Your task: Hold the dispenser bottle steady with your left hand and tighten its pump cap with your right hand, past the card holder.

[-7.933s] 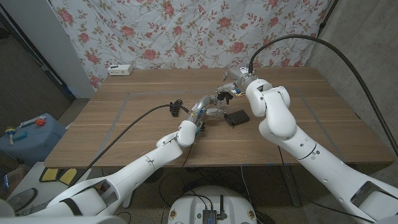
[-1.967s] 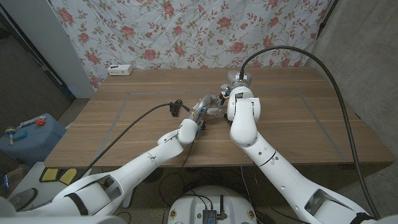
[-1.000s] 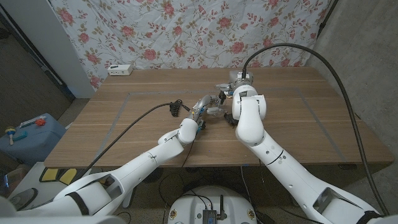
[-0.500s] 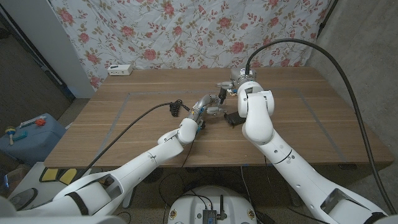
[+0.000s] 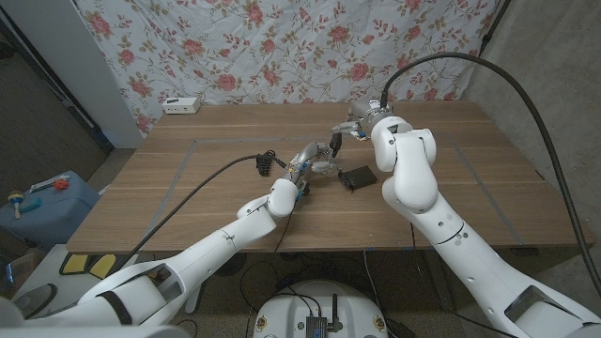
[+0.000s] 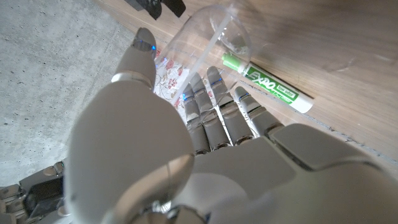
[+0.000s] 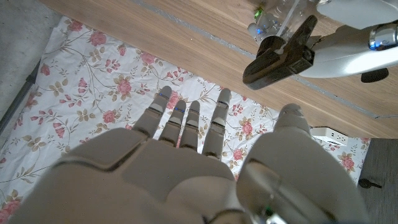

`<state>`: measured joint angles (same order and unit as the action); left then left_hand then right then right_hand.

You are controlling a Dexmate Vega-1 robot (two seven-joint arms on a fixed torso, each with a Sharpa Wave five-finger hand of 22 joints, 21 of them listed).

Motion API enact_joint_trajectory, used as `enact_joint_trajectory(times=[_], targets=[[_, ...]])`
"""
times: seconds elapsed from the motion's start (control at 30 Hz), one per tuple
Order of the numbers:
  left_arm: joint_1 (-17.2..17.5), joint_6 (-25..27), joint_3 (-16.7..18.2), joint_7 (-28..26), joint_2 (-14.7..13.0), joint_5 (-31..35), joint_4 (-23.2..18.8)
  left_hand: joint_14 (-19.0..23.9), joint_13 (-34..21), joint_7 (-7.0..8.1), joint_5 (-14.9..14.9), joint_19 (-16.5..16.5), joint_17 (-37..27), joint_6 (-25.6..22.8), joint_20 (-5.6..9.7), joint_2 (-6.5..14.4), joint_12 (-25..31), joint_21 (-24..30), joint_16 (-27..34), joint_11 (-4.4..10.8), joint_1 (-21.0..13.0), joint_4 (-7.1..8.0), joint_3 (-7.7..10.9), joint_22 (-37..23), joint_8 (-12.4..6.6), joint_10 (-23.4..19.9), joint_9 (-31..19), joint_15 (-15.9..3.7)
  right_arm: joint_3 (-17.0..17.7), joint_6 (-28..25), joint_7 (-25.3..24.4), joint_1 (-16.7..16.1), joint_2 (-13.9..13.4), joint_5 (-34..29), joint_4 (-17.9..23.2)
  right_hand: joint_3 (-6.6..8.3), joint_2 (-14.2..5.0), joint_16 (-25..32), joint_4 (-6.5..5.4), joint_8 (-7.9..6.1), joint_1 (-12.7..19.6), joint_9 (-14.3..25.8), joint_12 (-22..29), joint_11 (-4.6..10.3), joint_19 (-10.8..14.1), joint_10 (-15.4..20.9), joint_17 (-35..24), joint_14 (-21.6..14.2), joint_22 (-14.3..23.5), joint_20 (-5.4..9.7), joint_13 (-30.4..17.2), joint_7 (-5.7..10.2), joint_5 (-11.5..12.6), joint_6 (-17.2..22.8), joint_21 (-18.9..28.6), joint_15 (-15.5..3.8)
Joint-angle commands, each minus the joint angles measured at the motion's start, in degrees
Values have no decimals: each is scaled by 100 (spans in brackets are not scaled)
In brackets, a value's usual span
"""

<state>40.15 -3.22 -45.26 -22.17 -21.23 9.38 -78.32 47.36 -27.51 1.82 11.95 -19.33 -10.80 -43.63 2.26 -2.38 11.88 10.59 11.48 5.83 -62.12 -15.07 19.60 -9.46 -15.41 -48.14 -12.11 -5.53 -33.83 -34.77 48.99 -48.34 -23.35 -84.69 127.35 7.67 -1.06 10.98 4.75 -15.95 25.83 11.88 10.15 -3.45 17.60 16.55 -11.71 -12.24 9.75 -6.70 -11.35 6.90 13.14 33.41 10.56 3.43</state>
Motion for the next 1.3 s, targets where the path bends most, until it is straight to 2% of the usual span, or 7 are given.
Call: enact_joint_trajectory(times=[0.03, 0.2, 0.27, 0.53, 0.7, 0.97, 1.3], targets=[[6, -7, 5, 46, -19, 14, -32, -20, -9, 84, 37, -2, -20, -981, 334, 869, 30, 14, 25, -13, 622, 584, 617, -15, -46, -34, -19, -281, 126, 139, 180, 124, -433, 461, 305, 33, -19, -37, 97, 110, 103, 17, -19, 16, -110, -251, -14, 179, 15, -32, -8, 162, 11, -231, -13, 23], [12, 10, -2, 67, -25, 21, -53, -22, -12, 86, 38, -2, -18, -972, 340, 864, 33, 14, 24, -8, 617, 582, 618, -15, -43, -35, -19, -290, 150, 195, 297, 211, -578, 612, 371, 73, -26, -32, 192, 233, 231, 20, 6, 43, -197, -413, -4, 327, 13, -50, -9, 503, 9, -478, -8, 57], [19, 8, 2, 58, -24, 19, -57, -22, -13, 95, 37, 1, -20, -972, 335, 870, 32, 13, 26, -10, 623, 589, 616, -15, -42, -31, -20, -285, 165, 216, 371, 260, -629, 690, 385, 94, -30, -36, 235, 272, 299, 19, 5, 72, -216, -496, 2, 401, 12, -52, -10, 558, 14, -550, -3, 85], [51, 44, 12, 41, -41, 33, -113, -25, -16, 95, 38, -1, -14, -979, 339, 868, 35, 15, 21, -1, 628, 594, 619, -15, -45, -29, -20, -295, 336, 382, 279, 337, -947, 1323, 465, 232, -79, -40, 428, 341, 682, 15, 15, 174, -367, -813, 18, 661, 3, -49, -11, 580, 51, -682, -14, 95], [59, 65, 13, 51, -46, 32, -129, -27, -19, 114, 39, 1, -11, -998, 336, 863, 39, 15, 19, 1, 625, 592, 621, -15, -53, -36, -21, -293, 394, 481, 139, 389, -1204, 1717, 494, 388, -28, -26, 561, 423, 1212, 5, 34, 235, -462, -1043, 30, 878, -1, -39, -13, 580, 117, -949, -6, 84], [44, 48, 5, 43, -30, 42, -95, -32, -23, 99, 40, 9, -20, -981, 330, 876, 43, 12, 26, -6, 623, 597, 619, -15, -47, -38, -22, -283, 344, 503, 108, 557, -1532, 2200, 488, 562, 71, -29, 576, 470, 1872, -4, 33, 290, -602, -1360, 38, 1180, -1, -39, -16, 583, 258, -1239, -10, 105], [15, 58, 2, 45, -18, 46, -70, -40, -29, 91, 45, 14, -18, -966, 325, 888, 47, 12, 23, -14, 612, 597, 629, -15, -42, -37, -23, -282, 153, 557, 91, 832, -1848, 2612, 428, 676, 167, -29, 536, 494, 2424, -24, 1, 333, -736, -1914, 42, 1499, -1, -56, -17, 584, 409, -1498, -3, 169]])
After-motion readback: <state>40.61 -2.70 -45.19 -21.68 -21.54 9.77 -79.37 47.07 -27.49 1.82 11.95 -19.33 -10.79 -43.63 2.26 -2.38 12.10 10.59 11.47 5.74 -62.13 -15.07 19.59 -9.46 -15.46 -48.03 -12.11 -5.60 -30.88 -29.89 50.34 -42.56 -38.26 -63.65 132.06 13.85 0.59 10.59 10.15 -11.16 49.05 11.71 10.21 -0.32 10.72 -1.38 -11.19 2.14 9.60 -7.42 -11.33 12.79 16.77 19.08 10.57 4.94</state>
